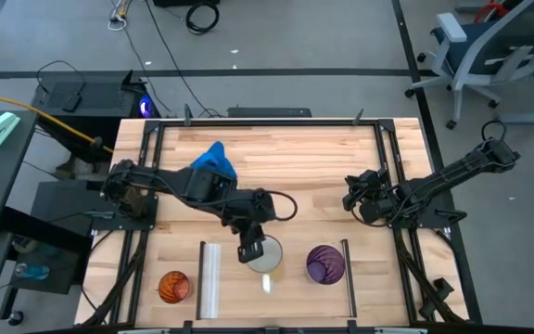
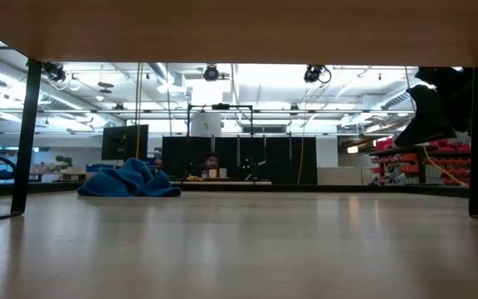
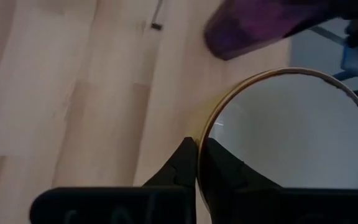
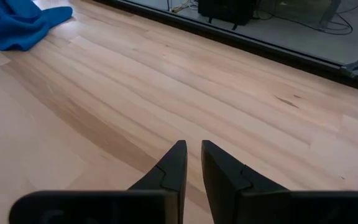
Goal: Stack small to large cups/mugs on shelf
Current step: Put the yellow mug on the shelf
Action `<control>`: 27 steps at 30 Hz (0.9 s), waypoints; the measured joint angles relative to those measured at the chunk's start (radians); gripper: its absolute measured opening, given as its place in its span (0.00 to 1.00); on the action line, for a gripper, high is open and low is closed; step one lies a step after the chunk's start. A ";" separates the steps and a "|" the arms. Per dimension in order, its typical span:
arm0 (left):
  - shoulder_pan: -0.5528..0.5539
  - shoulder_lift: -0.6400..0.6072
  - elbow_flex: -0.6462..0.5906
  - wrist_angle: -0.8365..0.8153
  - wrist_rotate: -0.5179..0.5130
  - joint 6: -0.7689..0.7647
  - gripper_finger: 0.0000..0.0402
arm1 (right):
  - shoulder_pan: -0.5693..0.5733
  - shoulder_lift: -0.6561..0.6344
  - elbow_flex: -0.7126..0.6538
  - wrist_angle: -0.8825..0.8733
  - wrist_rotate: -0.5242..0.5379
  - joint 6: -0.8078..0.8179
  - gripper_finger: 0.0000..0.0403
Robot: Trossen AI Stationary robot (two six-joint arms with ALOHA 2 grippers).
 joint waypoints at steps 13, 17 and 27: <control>-0.031 0.033 0.000 0.009 -0.062 0.093 0.04 | 0.000 0.000 0.000 0.000 0.025 -0.003 0.14; -0.031 0.060 0.000 0.012 -0.060 0.108 0.04 | 0.000 0.001 0.000 0.000 0.025 -0.004 0.14; -0.036 0.069 0.001 0.051 -0.056 0.112 0.04 | 0.000 0.000 0.000 -0.002 0.025 -0.007 0.14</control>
